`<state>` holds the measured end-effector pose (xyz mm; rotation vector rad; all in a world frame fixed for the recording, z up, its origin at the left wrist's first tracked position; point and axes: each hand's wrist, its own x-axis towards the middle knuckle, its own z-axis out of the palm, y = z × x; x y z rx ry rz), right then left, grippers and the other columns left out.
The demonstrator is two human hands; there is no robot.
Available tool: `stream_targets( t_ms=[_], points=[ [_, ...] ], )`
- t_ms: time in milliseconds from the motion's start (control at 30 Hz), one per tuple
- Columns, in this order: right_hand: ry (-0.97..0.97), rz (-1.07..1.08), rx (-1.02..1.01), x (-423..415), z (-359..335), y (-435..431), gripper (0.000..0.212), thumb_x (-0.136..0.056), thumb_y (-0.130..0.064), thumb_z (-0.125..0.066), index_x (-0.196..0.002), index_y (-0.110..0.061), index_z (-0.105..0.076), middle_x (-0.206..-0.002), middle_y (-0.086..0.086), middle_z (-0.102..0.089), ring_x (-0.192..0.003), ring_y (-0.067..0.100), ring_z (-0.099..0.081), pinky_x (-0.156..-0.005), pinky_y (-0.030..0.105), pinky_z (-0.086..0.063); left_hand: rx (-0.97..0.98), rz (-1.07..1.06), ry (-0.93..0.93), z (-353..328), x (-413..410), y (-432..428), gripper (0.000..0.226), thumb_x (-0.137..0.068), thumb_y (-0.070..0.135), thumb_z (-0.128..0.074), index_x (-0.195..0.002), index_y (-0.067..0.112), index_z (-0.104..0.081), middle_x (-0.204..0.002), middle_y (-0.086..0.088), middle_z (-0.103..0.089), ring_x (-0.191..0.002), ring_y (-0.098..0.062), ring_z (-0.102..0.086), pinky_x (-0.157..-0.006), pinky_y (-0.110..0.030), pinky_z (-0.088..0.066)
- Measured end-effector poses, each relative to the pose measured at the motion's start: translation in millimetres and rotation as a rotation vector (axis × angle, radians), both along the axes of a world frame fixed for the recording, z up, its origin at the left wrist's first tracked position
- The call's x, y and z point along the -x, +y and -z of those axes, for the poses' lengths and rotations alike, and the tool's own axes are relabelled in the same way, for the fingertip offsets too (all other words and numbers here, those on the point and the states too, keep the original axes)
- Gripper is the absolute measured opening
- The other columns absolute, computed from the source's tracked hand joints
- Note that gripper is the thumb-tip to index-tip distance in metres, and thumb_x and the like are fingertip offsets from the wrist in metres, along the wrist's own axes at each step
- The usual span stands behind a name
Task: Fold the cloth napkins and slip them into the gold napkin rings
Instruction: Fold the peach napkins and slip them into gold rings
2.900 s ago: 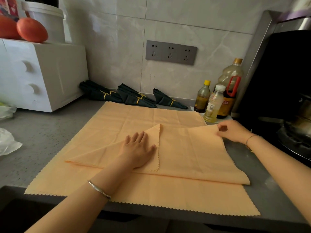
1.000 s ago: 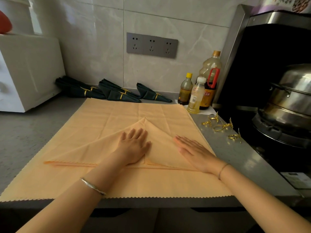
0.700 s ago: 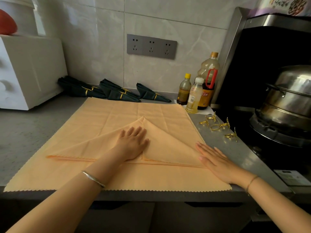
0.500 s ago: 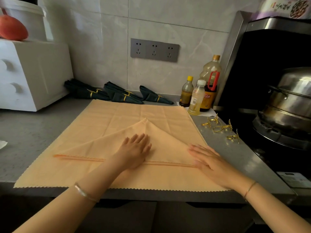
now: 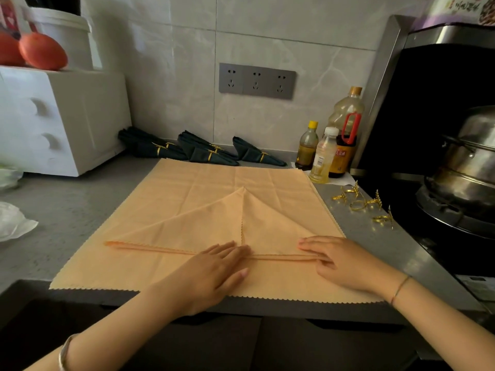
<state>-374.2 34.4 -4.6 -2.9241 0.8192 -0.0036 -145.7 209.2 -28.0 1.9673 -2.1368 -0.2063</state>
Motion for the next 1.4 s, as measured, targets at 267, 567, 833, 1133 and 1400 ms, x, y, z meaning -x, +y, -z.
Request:
stream_targets(
  t_ms=[267,567,833,1133,1400],
  points=[
    [-0.253,0.139,-0.222,10,-48,-34,0.013,-0.083,-0.017,-0.070,-0.086,-0.030,-0.070,-0.086,-0.014,-0.069,-0.085,0.004,-0.063,-0.076,0.017,-0.049,0.031,0.058,0.011,0,-4,6,0.056,-0.099,0.049,-0.019,-0.151,0.027,-0.021,-0.154,0.018,-0.018,-0.142,0.004,-0.004,-0.101,0.002,0.011],
    [-0.844,0.228,-0.607,-81,-65,-78,0.038,-0.077,-0.014,-0.075,-0.110,-0.014,-0.057,-0.096,0.000,-0.070,-0.086,0.008,-0.065,-0.075,0.020,-0.055,0.103,0.052,0.047,1,-4,9,0.056,-0.098,0.050,-0.023,-0.144,0.018,-0.030,-0.149,0.003,-0.034,-0.139,-0.002,-0.021,-0.109,-0.005,0.000],
    [-0.829,0.270,-0.728,-168,-22,-86,0.033,-0.079,-0.016,-0.074,-0.107,-0.016,-0.056,-0.089,-0.003,-0.066,-0.080,0.011,-0.062,-0.064,0.020,-0.049,0.182,0.003,0.119,-9,-2,-6,0.059,-0.095,0.059,-0.014,-0.147,0.035,-0.025,-0.129,0.017,-0.052,-0.120,0.000,-0.043,-0.099,-0.018,-0.034],
    [-0.764,0.231,-0.638,-189,24,-93,0.030,-0.078,-0.014,-0.075,-0.102,-0.013,-0.056,-0.081,-0.001,-0.065,-0.074,0.008,-0.060,-0.063,0.015,-0.047,0.274,-0.034,-0.052,2,1,-13,0.085,-0.086,0.065,0.009,-0.139,0.026,-0.044,-0.111,0.006,-0.051,-0.094,-0.012,-0.053,-0.070,-0.025,-0.037],
    [-0.537,0.092,-0.267,-175,-4,-87,0.036,-0.093,-0.030,-0.056,-0.128,-0.024,-0.049,-0.124,-0.009,-0.049,-0.109,0.011,-0.050,-0.091,0.024,-0.040,0.089,-0.064,-0.021,4,3,-9,0.067,-0.094,0.060,-0.008,-0.151,0.028,-0.024,-0.158,0.017,-0.008,-0.140,-0.005,-0.021,-0.109,-0.022,-0.022]
  ],
)
